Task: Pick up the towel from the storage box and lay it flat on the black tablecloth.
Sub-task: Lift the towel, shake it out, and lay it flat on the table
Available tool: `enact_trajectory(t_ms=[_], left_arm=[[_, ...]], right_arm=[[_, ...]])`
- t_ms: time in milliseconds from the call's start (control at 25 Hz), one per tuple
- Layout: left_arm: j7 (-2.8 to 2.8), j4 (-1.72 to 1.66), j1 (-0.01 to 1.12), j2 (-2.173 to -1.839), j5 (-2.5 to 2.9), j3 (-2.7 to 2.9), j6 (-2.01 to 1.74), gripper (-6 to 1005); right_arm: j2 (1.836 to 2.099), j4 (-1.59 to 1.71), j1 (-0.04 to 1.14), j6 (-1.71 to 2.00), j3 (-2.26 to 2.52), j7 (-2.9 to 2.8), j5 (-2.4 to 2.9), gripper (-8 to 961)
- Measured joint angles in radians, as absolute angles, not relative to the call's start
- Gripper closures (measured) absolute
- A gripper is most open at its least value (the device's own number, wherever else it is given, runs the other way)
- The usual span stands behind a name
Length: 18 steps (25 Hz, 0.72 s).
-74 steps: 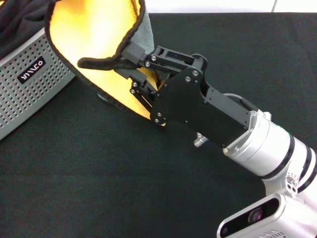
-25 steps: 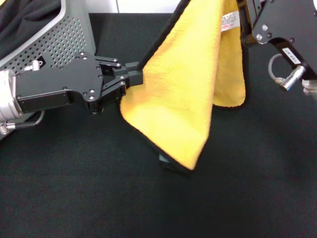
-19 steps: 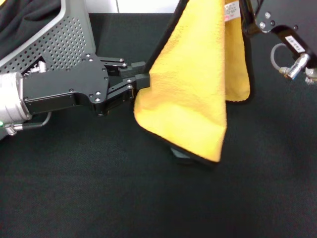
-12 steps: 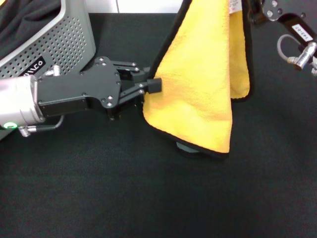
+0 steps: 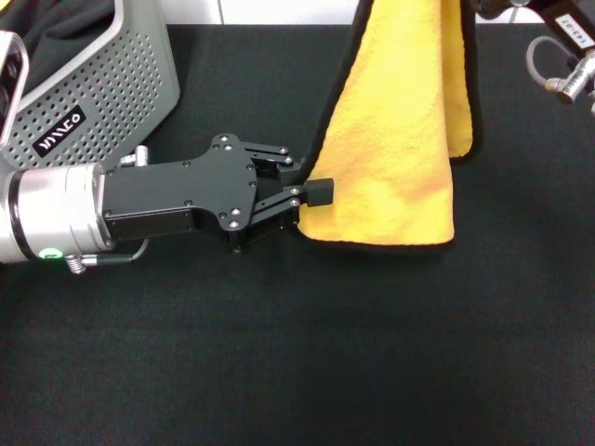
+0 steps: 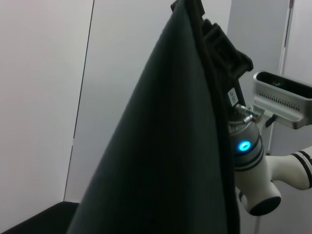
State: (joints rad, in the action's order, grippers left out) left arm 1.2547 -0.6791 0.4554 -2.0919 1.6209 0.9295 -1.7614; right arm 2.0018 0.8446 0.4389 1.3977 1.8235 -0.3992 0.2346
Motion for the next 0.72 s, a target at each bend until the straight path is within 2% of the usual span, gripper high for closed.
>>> enact_trajectory(t_ms=[720], left_arm=[[1.211,-0.609,0.457,-2.089,1.626,0.924,-1.735,810]], right_arm=[[2.005,0.875,0.427,1.407,1.782,-0.399,0.236,939]])
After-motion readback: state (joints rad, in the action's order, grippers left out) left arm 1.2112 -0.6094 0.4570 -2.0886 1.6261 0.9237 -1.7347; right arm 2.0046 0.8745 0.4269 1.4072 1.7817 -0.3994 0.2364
